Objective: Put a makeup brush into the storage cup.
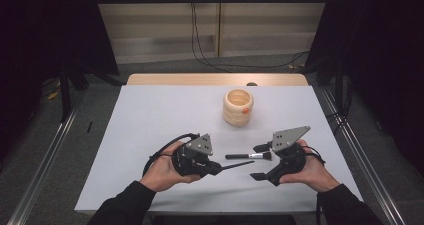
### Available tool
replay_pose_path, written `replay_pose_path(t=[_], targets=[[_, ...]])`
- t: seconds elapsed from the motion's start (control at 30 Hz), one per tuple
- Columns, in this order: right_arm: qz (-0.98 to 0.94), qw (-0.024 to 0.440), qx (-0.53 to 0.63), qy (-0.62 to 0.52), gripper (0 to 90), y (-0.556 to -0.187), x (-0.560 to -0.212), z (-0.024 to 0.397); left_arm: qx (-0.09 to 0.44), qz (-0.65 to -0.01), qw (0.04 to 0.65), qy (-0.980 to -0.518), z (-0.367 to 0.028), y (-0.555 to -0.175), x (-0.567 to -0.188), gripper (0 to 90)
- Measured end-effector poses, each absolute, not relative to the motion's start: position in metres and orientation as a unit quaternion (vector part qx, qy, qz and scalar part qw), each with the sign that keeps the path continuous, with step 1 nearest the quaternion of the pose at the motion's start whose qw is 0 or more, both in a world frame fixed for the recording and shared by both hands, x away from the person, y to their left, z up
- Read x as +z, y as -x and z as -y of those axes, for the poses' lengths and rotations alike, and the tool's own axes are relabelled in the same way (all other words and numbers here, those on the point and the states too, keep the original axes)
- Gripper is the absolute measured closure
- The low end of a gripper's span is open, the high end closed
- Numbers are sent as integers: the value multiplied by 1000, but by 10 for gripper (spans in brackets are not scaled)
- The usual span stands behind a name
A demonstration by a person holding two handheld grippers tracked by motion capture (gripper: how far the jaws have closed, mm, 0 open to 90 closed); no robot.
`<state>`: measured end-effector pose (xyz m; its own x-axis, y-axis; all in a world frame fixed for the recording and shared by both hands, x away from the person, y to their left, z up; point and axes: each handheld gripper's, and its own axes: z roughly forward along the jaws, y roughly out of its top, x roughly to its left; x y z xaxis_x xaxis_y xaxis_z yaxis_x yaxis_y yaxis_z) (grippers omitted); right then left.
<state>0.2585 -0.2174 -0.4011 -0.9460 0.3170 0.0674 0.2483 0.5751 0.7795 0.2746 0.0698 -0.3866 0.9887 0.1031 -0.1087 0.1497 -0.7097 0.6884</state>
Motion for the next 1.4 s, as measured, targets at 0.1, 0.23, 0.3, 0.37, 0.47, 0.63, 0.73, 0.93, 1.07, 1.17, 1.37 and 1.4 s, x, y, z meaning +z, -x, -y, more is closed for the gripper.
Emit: replay_pose_path(t=[0.1, 0.23, 0.3, 0.37, 0.47, 0.63, 0.73, 0.93, 1.07, 1.17, 1.37, 1.4], targets=[[-895, 24, 418, -154, 242, -260, -402, 216, -34, -61, 370, -926, -67, -275, -389, 834], [-901, 12, 405, -156, 238, -263, -404, 213, -34, -58, 361, -930, -65, -275, -392, 834], [-904, 7, 400, -152, 250, -264, -404, 211, -34, -55, 355, -933, -63, -274, -394, 834], [-910, 5, 387, -148, 265, -264, -405, 207, -37, -53, 352, -934, -62, -274, -395, 834], [-915, -12, 380, -133, 304, -267, -408, 202, -38, -51, 347, -936, -61, -273, -398, 834], [-922, -26, 369, -115, 393, -268, -409, 196, -39, -50, 332, -941, -59, -273, -400, 834], [-922, -27, 371, -112, 403, -270, -409, 195, -43, -47, 333, -941, -58, -273, -402, 834], [-931, -36, 347, -108, 445, -272, -415, 188, -48, -46, 340, -938, -53, -272, -408, 834], [-938, -40, 332, -96, 480, -272, -419, 184, -60, -42, 333, -940, -51, -271, -409, 834], [-941, -43, 324, -92, 528, -272, -421, 181, -53, -44, 334, -940, -50, -270, -410, 834], [-942, -49, 322, -80, 602, -271, -422, 177, -58, -43, 337, -939, -47, -270, -412, 834], [-943, -47, 319, -80, 608, -271, -422, 176, -59, -40, 337, -939, -47, -270, -412, 834]])
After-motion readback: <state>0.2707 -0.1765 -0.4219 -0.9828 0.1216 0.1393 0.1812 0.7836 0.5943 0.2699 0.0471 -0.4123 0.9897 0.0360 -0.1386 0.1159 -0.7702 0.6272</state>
